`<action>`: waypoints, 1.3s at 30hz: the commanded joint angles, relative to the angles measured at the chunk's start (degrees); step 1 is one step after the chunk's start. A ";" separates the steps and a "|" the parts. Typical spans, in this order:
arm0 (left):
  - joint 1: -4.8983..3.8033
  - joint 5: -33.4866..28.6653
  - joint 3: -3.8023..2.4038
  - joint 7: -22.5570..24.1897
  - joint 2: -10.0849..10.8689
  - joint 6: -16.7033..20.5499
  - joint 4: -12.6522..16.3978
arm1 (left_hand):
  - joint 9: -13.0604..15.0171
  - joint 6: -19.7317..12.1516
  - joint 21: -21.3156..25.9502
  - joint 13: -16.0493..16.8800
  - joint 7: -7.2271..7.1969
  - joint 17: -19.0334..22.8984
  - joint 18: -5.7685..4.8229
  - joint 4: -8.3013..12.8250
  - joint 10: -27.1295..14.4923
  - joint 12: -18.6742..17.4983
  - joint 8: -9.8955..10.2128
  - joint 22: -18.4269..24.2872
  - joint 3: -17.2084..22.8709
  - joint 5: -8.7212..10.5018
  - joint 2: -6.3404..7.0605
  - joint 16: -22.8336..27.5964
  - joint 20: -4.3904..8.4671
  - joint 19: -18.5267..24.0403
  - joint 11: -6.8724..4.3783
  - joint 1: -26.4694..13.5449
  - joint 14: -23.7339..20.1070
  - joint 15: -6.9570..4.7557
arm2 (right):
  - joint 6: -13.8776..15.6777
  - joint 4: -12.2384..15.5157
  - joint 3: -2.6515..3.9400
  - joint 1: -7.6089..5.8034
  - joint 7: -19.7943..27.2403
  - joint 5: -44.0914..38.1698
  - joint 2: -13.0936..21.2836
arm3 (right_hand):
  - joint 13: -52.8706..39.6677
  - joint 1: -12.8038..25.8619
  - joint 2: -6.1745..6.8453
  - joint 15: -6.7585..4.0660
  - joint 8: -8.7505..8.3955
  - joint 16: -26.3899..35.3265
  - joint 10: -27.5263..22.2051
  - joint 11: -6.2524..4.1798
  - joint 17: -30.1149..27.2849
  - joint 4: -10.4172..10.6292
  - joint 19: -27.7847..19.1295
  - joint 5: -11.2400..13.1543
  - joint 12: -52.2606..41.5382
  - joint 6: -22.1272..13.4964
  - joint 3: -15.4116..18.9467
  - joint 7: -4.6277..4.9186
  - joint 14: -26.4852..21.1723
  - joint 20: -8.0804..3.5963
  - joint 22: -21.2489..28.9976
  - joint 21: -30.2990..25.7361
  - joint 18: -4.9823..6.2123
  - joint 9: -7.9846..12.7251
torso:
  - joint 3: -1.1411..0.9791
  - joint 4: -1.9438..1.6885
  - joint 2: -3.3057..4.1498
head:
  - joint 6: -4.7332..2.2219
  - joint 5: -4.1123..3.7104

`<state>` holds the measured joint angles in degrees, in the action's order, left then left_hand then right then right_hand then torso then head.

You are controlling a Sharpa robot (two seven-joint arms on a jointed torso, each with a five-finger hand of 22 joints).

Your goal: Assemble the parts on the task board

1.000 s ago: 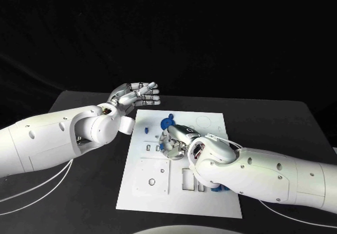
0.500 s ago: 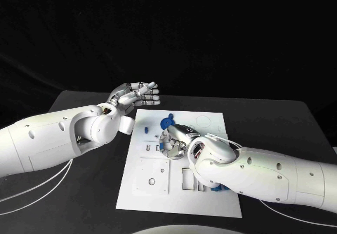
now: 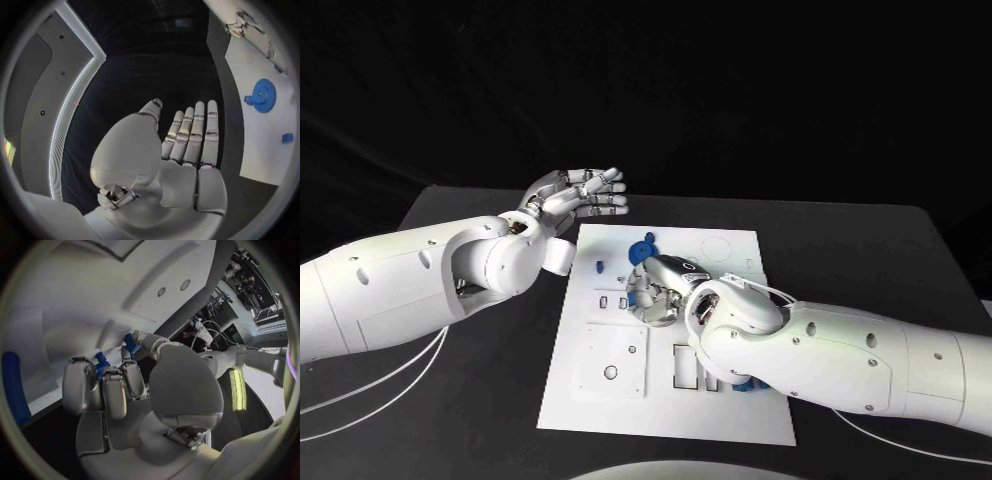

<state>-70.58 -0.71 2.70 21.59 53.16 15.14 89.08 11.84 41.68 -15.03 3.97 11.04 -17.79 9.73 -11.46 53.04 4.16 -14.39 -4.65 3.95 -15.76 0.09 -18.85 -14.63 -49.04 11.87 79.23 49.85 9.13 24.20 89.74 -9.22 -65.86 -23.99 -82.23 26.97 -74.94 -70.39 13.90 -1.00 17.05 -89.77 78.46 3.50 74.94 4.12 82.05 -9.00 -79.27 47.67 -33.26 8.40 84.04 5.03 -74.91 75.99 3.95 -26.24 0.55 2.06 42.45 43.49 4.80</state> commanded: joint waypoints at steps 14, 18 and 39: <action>-0.03 0.00 -0.04 0.18 -0.14 -1.15 0.02 | 0.06 -0.54 0.30 0.09 3.18 -0.16 0.18 0.05 -0.44 0.16 -0.24 0.08 -0.40 0.21 -0.61 -0.29 -0.13 0.49 -0.01 -0.18 -0.41 0.09 | 2.40 1.92 -0.01 0.03 1.04 -0.68 1.57 | 1.31 0.45 0.64 0.93 -1.22 -0.23 -1.61 0.55 15.06 1.94 -0.58 2.29 0.94 -2.84 5.16 0.37 5.96 0.85 -0.58 -1.08 0.22 1.31 | -0.05 -0.06 0.11 | 0.20 0.00; -0.03 1.41 -0.04 -0.60 -0.04 -1.29 -0.32 | 0.09 -0.50 0.26 0.13 3.13 -0.26 0.21 0.11 -0.30 0.28 -0.32 0.07 -0.50 0.23 -0.59 -0.46 -0.13 0.43 0.05 -0.13 -0.30 0.06 | 5.19 4.18 0.11 -0.34 2.69 0.12 4.01 | 1.08 -0.39 0.19 0.93 -1.05 -0.23 -1.36 0.54 15.06 2.33 -0.47 1.16 0.68 -2.77 5.97 0.36 5.96 0.87 -0.73 -1.03 0.20 1.50 | -0.06 -0.04 -0.07 | 0.24 -0.16; -0.07 36.60 -0.04 -36.33 0.56 -15.70 -0.36 | 19.24 10.76 -59.55 53.64 -8.03 -72.21 -4.75 -5.42 26.11 59.52 -17.26 -58.19 -16.75 2.27 -7.31 -71.15 12.48 -28.64 -13.12 -8.84 40.15 -13.53 | -1.21 12.55 0.68 -9.90 14.27 30.62 24.19 | 1.03 -1.74 -0.39 0.52 1.33 -0.23 -1.20 0.06 15.06 3.06 -0.83 -2.44 0.41 -0.31 4.94 -0.13 5.96 0.55 -0.24 -1.94 0.39 0.97 | -0.73 0.52 -2.18 | 0.30 0.35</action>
<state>-70.60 26.69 2.69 -2.72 53.79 5.53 88.33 30.23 52.41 -73.33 54.95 3.30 -74.95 5.68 -16.87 78.68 61.32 -30.88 -61.09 -12.19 -13.51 -7.03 -89.71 -2.18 -77.36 -1.23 71.03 83.98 -4.12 25.42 102.35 -8.56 -75.61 -12.05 -57.13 50.93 -73.91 -71.58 13.65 -0.51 18.17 -89.77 77.17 4.00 74.92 7.06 81.54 -11.21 -78.49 47.02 -28.15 8.26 84.13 5.54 -74.94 74.42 3.95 -25.23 0.12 2.55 40.80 43.68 5.00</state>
